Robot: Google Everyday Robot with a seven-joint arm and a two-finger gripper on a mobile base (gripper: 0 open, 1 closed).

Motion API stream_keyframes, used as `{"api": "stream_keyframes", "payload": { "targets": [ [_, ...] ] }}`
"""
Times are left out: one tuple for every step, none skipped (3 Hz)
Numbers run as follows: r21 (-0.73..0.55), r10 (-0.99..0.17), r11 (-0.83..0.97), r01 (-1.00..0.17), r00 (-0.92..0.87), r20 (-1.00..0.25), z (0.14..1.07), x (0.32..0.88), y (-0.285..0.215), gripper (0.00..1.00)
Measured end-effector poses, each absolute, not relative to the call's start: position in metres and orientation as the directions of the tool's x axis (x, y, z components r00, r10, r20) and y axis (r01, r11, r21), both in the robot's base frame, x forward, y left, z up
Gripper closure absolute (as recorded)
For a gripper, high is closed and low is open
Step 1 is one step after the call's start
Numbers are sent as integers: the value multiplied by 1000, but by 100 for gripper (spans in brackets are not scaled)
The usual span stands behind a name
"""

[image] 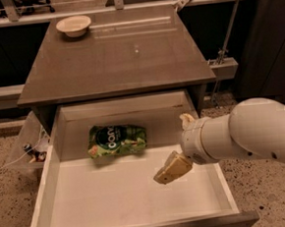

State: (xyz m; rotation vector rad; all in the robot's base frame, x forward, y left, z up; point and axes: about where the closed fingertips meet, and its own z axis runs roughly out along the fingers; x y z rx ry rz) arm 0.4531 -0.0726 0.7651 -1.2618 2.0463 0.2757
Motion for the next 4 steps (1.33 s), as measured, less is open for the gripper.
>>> {"api": "stream_keyframes", "payload": {
  "targets": [
    [-144,-638,598,-789,-360,-681,760,465,-31,0],
    [-144,-638,598,-789,-360,-681,760,465,-31,0],
    [-142,-642,581,-801,-344,-685,759,464,-19,0],
    [-120,-647,546,-829,-327,-689,751,462,1,0]
  ]
}}
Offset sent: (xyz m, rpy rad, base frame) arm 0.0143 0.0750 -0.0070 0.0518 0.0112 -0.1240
